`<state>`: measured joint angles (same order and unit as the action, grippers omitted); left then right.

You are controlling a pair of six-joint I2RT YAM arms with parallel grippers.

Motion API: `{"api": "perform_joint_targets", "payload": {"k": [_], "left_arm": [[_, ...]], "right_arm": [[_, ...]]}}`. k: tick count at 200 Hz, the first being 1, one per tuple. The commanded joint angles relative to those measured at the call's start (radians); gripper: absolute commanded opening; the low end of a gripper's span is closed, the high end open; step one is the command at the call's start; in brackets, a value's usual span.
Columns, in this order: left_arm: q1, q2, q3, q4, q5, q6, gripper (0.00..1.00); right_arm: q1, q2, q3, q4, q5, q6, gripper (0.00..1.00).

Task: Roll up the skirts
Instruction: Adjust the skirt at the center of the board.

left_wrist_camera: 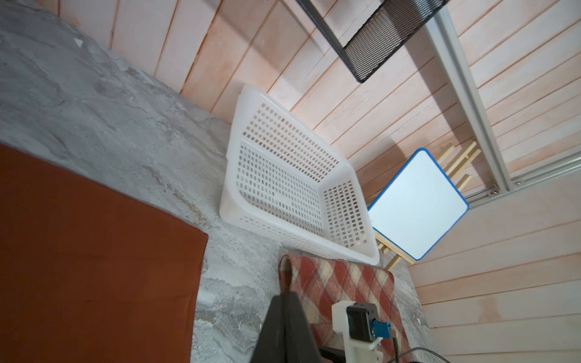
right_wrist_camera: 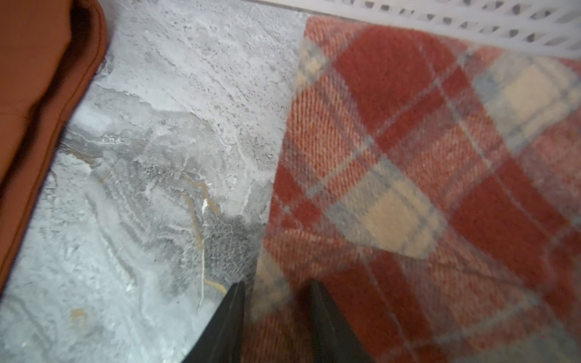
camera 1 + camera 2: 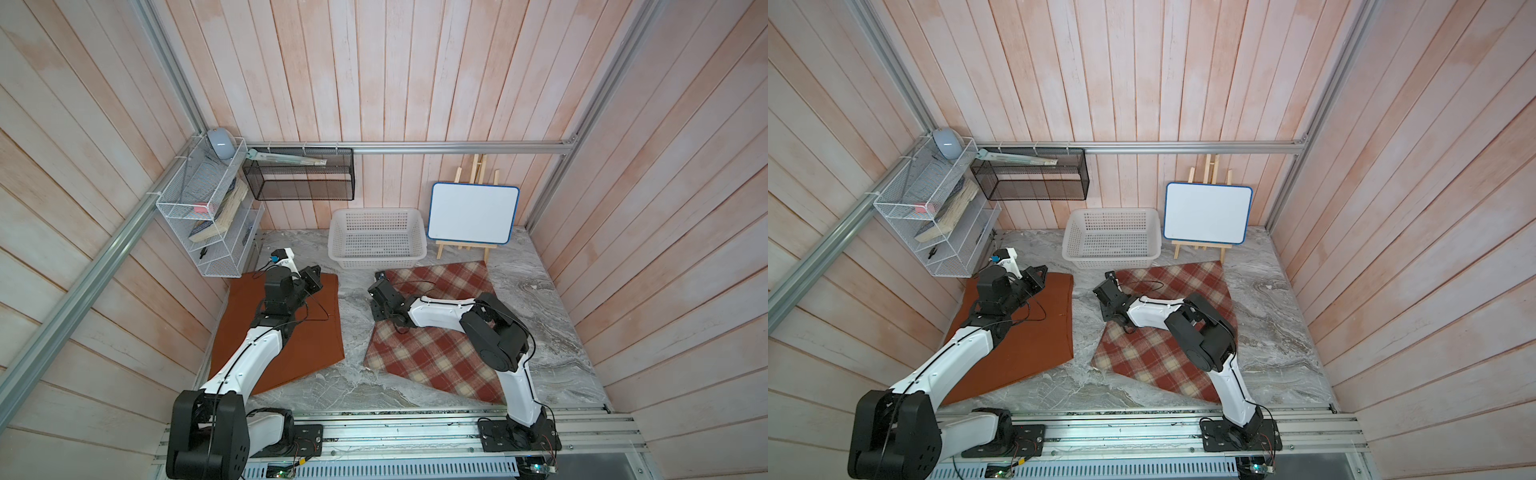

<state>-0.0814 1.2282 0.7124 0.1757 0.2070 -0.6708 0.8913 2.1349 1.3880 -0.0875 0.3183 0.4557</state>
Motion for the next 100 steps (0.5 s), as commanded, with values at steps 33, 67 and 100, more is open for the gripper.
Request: {"api": "perform_joint_targets", "payload": {"k": [33,67,100], "left_arm": [[0.008,-0.044,0.017,-0.096,-0.106,-0.013,0.23],[0.009,-0.052,0.020,-0.094,-0.103,-0.001,0.23],[0.009,-0.044,0.025,-0.090,-0.093,0.002,0.22]], "right_arm": [[0.017,0.033,0.005,-0.097,0.003,0.030,0.24],[0.030,0.007,-0.041,-0.082,-0.011,0.044,0.00],[0.089,-0.033,-0.070,-0.077,-0.076,0.071,0.00]]}}
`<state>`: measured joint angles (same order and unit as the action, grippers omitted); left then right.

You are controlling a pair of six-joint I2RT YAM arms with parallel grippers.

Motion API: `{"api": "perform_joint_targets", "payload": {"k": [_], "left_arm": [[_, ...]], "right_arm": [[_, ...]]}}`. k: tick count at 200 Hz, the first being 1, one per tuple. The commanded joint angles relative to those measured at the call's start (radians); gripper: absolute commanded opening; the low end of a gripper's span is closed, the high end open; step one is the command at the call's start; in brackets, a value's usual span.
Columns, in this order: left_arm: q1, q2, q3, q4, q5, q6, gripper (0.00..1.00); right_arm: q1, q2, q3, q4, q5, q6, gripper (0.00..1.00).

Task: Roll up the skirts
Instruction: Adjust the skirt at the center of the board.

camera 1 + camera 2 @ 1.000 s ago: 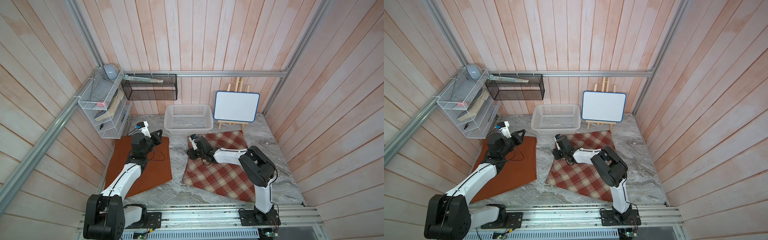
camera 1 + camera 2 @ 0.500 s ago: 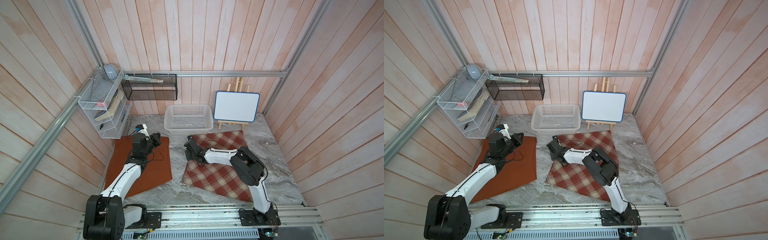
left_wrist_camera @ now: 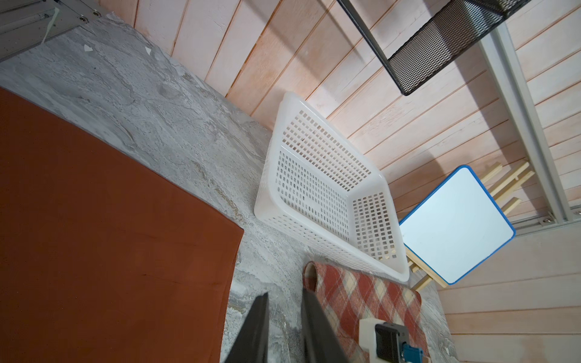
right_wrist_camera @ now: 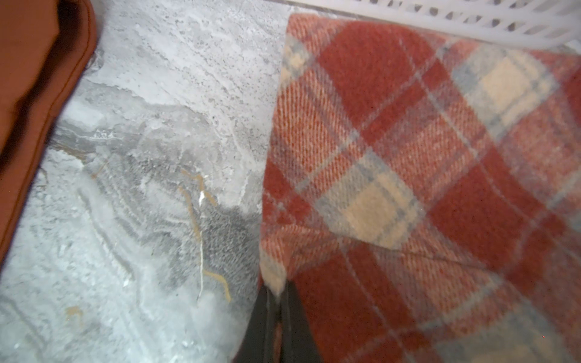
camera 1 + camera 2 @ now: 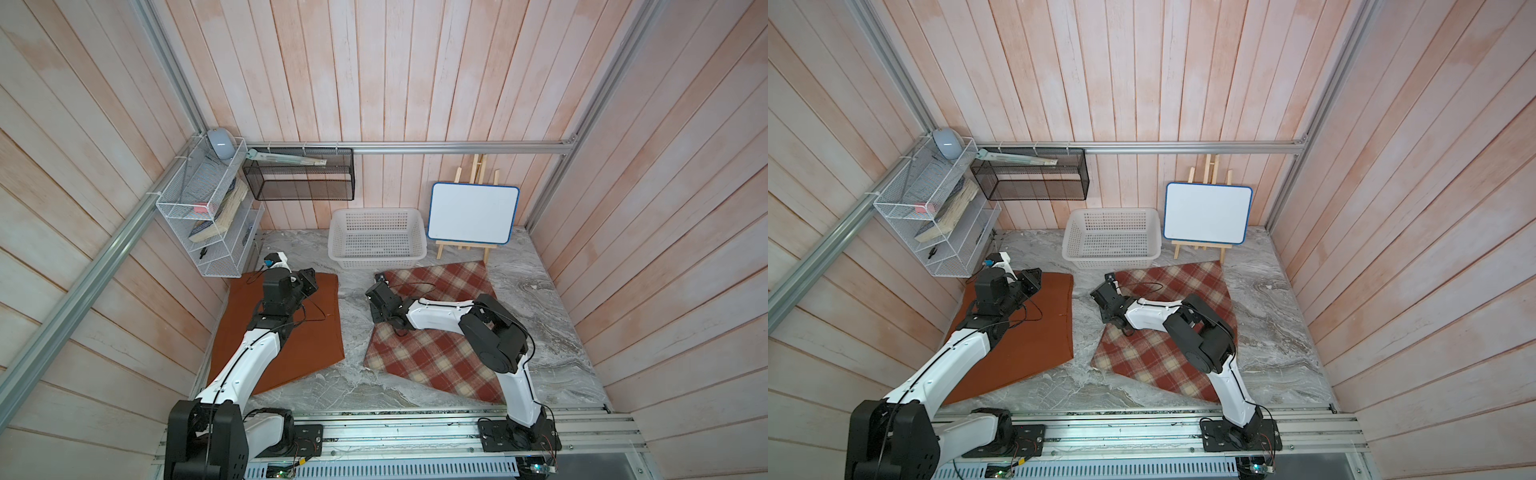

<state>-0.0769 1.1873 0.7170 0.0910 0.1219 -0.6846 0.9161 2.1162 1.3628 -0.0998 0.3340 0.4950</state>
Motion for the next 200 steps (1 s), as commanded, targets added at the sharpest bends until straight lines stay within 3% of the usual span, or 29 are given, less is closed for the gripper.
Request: {"api": "perform_joint_targets", "payload": {"k": [1,60,71,94,108,135,164,181,200], "left_arm": [[0.004,-0.003,0.021,-0.006,-0.007,0.016,0.22],[0.006,-0.023,0.017,-0.013,-0.015,0.020,0.22],[0.007,-0.022,0.017,-0.014,-0.016,0.021,0.22],[0.008,-0.007,0.013,-0.008,0.002,0.010,0.23],[0.007,0.005,0.007,-0.007,0.025,0.008,0.33],[0.006,0.021,-0.010,-0.030,0.078,-0.004,0.38],[-0.025,0.023,-0.074,-0.048,0.189,-0.084,0.32],[-0.091,0.003,-0.100,-0.123,0.230,-0.127,0.23],[-0.162,-0.029,-0.146,-0.216,0.304,-0.196,0.21]], "right_arm": [[0.067,-0.015,-0.045,-0.064,-0.093,0.032,0.00],[0.189,-0.063,-0.035,-0.026,-0.198,0.118,0.00],[0.200,-0.056,-0.012,-0.030,-0.200,0.118,0.20],[0.193,-0.057,0.037,-0.074,-0.165,0.075,0.31],[0.173,-0.089,0.053,-0.105,-0.140,0.038,0.37],[0.119,-0.211,-0.007,-0.107,-0.125,0.003,0.41],[0.009,-0.343,-0.118,-0.140,-0.112,-0.014,0.40],[-0.057,-0.443,-0.205,-0.204,-0.058,-0.013,0.39],[-0.124,-0.568,-0.315,-0.287,-0.027,0.018,0.39]]}}
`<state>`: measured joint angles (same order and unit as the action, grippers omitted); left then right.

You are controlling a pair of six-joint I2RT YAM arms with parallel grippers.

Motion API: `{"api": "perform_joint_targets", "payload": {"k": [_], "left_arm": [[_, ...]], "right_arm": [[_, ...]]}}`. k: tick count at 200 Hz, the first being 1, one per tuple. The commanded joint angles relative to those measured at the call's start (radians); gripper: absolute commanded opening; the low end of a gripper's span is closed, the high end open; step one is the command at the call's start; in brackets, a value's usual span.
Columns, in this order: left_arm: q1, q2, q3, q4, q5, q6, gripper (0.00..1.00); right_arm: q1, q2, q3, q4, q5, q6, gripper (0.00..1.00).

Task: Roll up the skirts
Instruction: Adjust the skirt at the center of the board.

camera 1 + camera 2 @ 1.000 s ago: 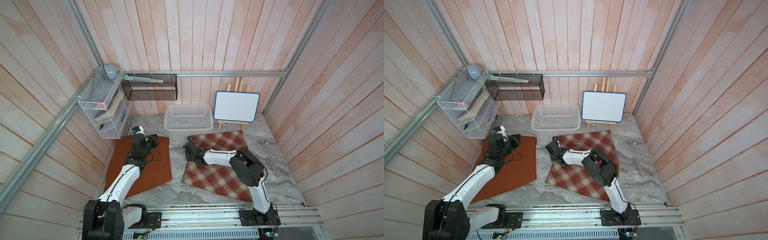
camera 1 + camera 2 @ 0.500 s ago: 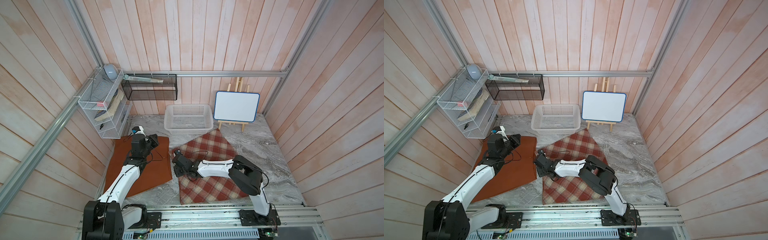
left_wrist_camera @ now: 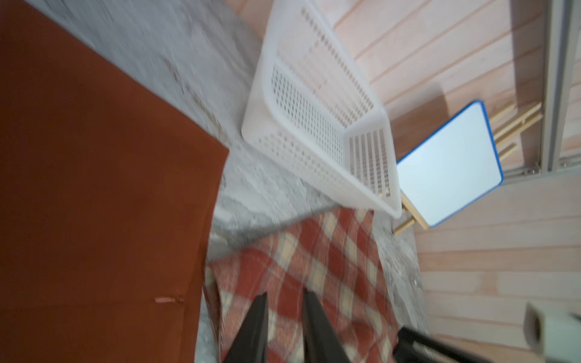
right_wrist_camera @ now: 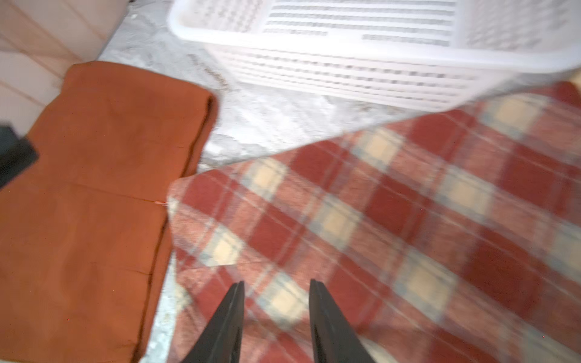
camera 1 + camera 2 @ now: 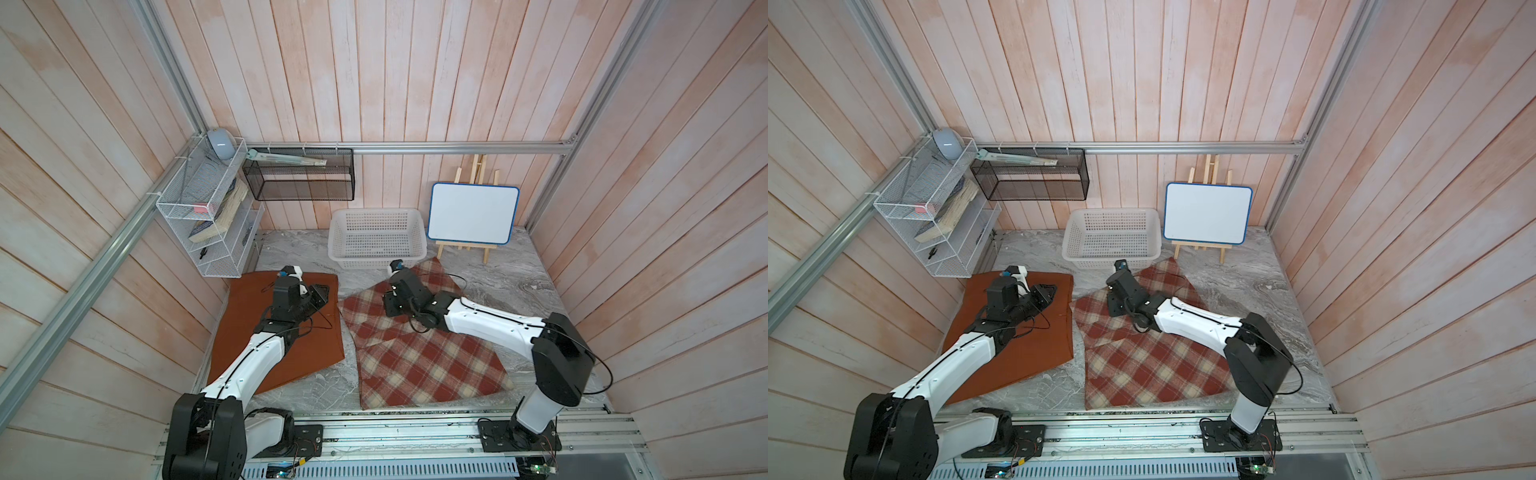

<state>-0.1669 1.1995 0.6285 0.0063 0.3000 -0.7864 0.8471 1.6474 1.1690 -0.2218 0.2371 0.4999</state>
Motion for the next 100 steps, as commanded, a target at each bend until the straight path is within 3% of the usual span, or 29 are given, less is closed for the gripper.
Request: {"api": "perform_joint_targets", "payload": {"k": [1,17,30,39,49,60,68,84,92,100], "left_arm": [[-0.075,-0.044,-0.063,-0.134,0.130,-0.098,0.21],[-0.162,-0.088,-0.143,-0.164,0.146,-0.167,0.23],[-0.231,-0.123,-0.199,-0.162,0.137,-0.214,0.39],[-0.256,-0.131,-0.216,-0.168,0.117,-0.215,0.41],[-0.254,-0.128,-0.222,-0.163,0.083,-0.203,0.44],[-0.247,-0.109,-0.214,-0.134,0.046,-0.184,0.44],[-0.245,-0.082,-0.201,-0.104,0.029,-0.174,0.41],[-0.234,0.008,-0.180,-0.034,0.019,-0.169,0.22],[-0.218,0.055,-0.171,0.000,0.044,-0.174,0.15],[-0.199,0.098,-0.169,0.042,0.069,-0.185,0.15]], "right_arm": [[-0.058,-0.106,-0.128,-0.169,0.070,0.016,0.39],[-0.095,-0.206,-0.250,-0.204,0.077,0.062,0.41],[-0.123,-0.270,-0.356,-0.185,0.083,0.080,0.48],[-0.164,-0.298,-0.408,-0.160,0.059,0.076,0.48],[-0.226,-0.318,-0.448,-0.104,0.020,0.058,0.46],[-0.287,-0.315,-0.459,-0.036,-0.025,0.027,0.37],[-0.321,-0.291,-0.435,-0.002,-0.038,-0.003,0.31],[-0.372,-0.198,-0.367,0.060,-0.045,-0.077,0.13],[-0.405,-0.140,-0.320,0.066,-0.055,-0.113,0.14],[-0.444,-0.082,-0.276,0.068,-0.079,-0.149,0.27]]}}
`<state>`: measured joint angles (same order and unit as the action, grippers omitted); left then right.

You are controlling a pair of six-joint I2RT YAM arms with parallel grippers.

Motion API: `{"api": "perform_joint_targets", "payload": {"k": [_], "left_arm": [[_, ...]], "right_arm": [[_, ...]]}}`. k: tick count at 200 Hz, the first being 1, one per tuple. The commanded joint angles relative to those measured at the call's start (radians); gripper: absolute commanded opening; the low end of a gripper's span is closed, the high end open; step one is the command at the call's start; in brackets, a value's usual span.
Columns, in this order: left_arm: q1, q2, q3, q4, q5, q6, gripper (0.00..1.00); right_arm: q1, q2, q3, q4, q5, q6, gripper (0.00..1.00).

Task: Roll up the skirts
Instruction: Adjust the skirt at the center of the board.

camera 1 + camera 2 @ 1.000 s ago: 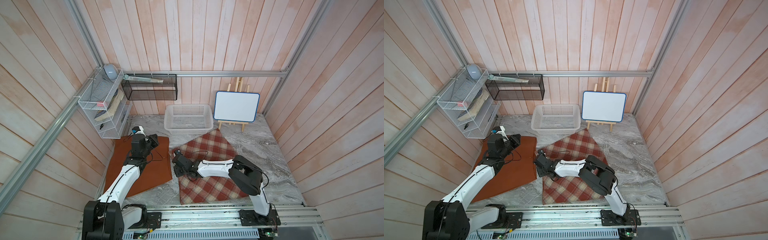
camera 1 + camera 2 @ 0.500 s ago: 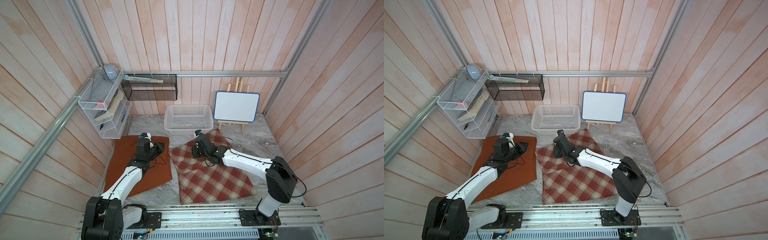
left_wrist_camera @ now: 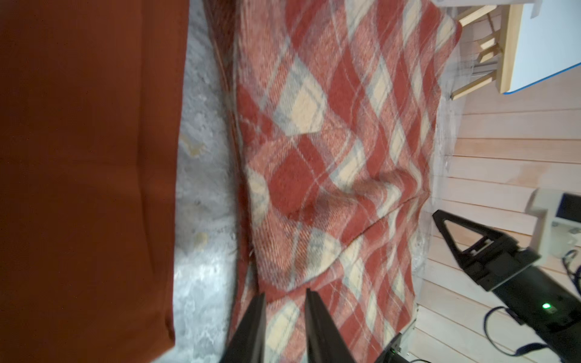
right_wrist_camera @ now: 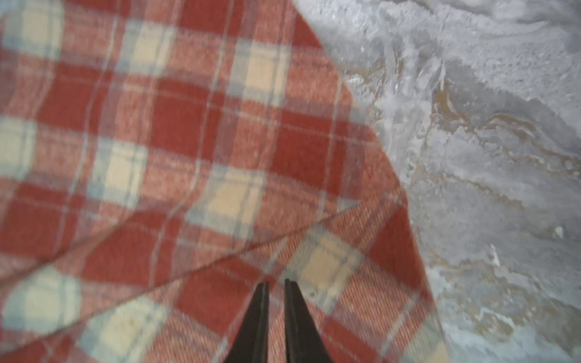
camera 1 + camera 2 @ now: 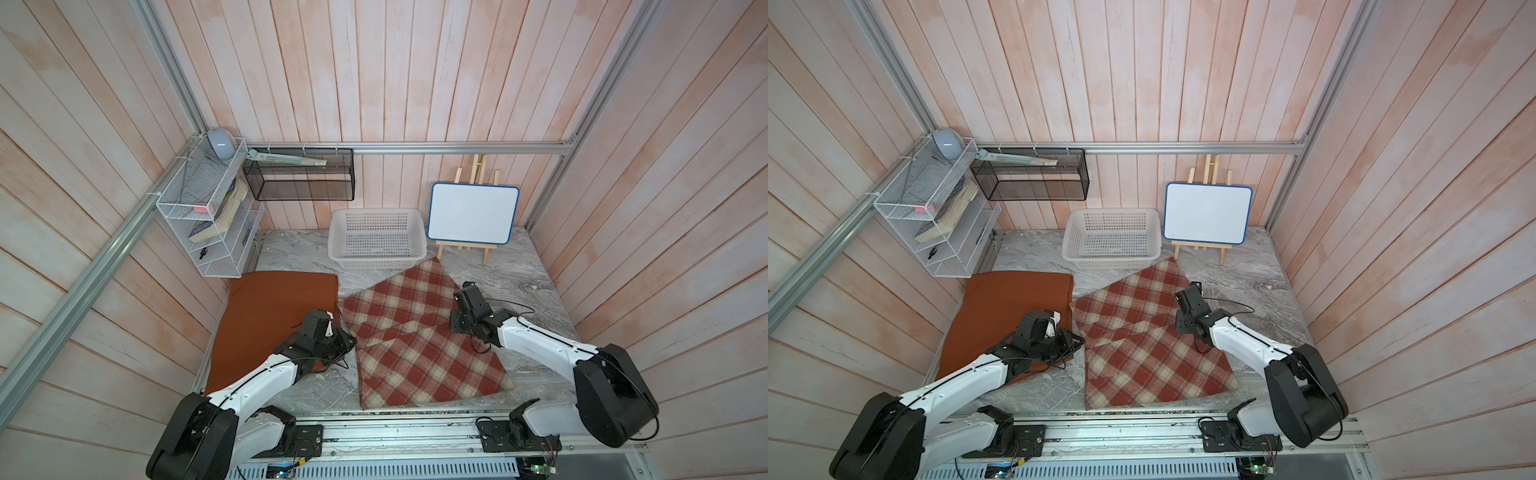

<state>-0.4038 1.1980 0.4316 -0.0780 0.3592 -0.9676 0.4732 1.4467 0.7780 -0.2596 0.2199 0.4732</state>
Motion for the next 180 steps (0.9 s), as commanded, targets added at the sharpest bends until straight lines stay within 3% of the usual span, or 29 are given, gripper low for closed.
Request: {"api": "perform_joint_targets", "payload": {"k": [1,7,19,34,69,98,118,159,180], "left_arm": [[0.040,0.104,0.027,0.132,0.013,-0.006,0.15],[0.053,0.121,0.022,0.159,0.029,-0.021,0.19],[0.066,0.122,0.006,0.216,0.020,-0.038,0.36],[0.066,0.132,0.036,0.199,-0.033,-0.014,0.46],[0.067,0.274,0.158,0.187,-0.022,0.032,0.47],[0.072,0.346,0.151,0.234,-0.013,0.003,0.46],[0.073,0.365,0.148,0.248,-0.020,0.001,0.46],[0.073,0.475,0.194,0.305,0.053,0.021,0.29],[0.071,0.490,0.207,0.298,0.060,0.048,0.20]], "right_arm": [[-0.076,0.124,0.121,0.103,-0.066,-0.127,0.29],[-0.106,0.162,0.162,0.080,-0.075,-0.144,0.37],[-0.143,0.208,0.193,0.096,-0.070,-0.189,0.49],[-0.186,0.259,0.198,0.141,-0.073,-0.215,0.55],[-0.224,0.404,0.284,0.140,-0.132,-0.237,0.56],[-0.236,0.439,0.320,0.111,-0.151,-0.217,0.56],[-0.253,0.444,0.322,0.078,-0.203,-0.200,0.49],[-0.254,0.389,0.251,0.081,-0.232,-0.148,0.01],[-0.256,0.334,0.170,0.089,-0.183,-0.114,0.00]]}}
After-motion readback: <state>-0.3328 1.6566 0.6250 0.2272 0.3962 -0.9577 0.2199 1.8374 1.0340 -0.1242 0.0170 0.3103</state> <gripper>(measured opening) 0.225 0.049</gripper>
